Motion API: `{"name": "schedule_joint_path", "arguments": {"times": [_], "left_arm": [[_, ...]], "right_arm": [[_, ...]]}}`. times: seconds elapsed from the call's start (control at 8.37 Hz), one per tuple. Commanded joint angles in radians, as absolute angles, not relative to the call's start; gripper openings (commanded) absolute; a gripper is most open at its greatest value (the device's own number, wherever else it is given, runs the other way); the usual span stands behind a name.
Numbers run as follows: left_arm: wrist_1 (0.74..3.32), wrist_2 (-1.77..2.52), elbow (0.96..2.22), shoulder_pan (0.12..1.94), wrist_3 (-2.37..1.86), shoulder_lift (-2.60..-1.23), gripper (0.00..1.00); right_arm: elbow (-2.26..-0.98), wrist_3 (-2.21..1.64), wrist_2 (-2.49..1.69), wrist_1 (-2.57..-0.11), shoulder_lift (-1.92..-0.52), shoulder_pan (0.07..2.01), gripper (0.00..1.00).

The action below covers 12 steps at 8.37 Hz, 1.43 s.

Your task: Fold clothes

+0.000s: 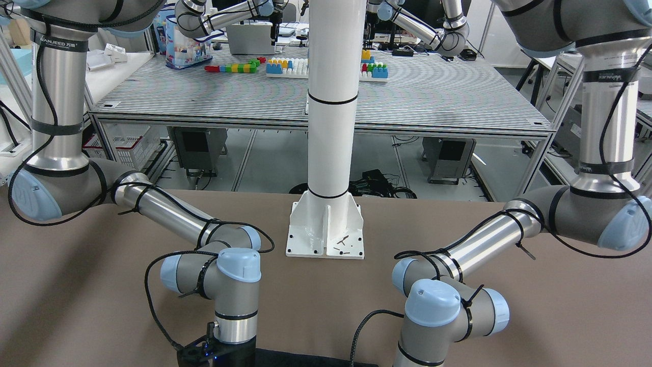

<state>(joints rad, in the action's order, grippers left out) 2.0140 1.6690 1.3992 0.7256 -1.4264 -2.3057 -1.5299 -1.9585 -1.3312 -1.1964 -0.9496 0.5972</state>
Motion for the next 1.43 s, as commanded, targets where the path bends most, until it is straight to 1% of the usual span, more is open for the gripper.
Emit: {"name": "schedule_joint_path", "arguments": {"times": [0.0, 0.12, 0.24, 0.36, 0.48, 0.6, 0.72, 0.84, 0.96, 1.08, 1.31], "left_arm": [[2.013, 1.671, 1.471, 0.726, -1.424, -2.24, 1.0], [2.013, 1.671, 1.471, 0.724, -1.424, -2.238, 1.0], [2.013, 1.672, 1.474, 0.724, -1.424, -2.238, 1.0], [2.013, 1.678, 1.474, 0.724, -1.42, -2.24, 1.0], [2.013, 1.681, 1.476, 0.726, -1.417, -2.238, 1.0], [2.003, 1.689, 1.514, 0.727, -1.414, -2.223, 1.0], [2.002, 1.747, 1.56, 0.756, -1.399, -2.18, 1.0], [2.0, 1.797, 1.636, 0.797, -1.309, -2.09, 1.0], [2.0, 1.827, 1.72, 0.846, -1.158, -1.959, 1.0], [2.0, 1.835, 1.767, 0.898, -1.008, -1.845, 1.0], [1.978, 1.859, 1.792, 1.027, -0.796, -1.729, 1.0]], "right_arm": [[-1.289, -1.918, -1.286, -1.082, -0.842, 0.632, 0.09], [-1.257, -1.904, -1.275, -1.051, -0.842, 0.638, 0.67], [-1.258, -1.788, -1.281, -1.048, -0.841, 0.646, 0.92], [-1.264, -1.682, -1.293, -1.046, -0.839, 0.655, 0.94], [-1.308, -1.555, -1.342, -1.046, -0.853, 0.667, 0.94], [-1.372, -1.44, -1.442, -1.043, -0.897, 0.686, 0.94], [-1.432, -1.364, -1.515, -1.049, -0.954, 0.718, 0.94], [-1.495, -1.241, -1.582, -1.054, -1.035, 0.762, 0.94], [-1.534, -1.074, -1.671, -1.058, -1.116, 0.816, 0.94], [-1.534, -0.926, -1.736, -1.057, -1.176, 0.869, 0.94], [-1.584, -0.649, -1.746, -1.063, -1.314, 0.996, 0.94]]}}
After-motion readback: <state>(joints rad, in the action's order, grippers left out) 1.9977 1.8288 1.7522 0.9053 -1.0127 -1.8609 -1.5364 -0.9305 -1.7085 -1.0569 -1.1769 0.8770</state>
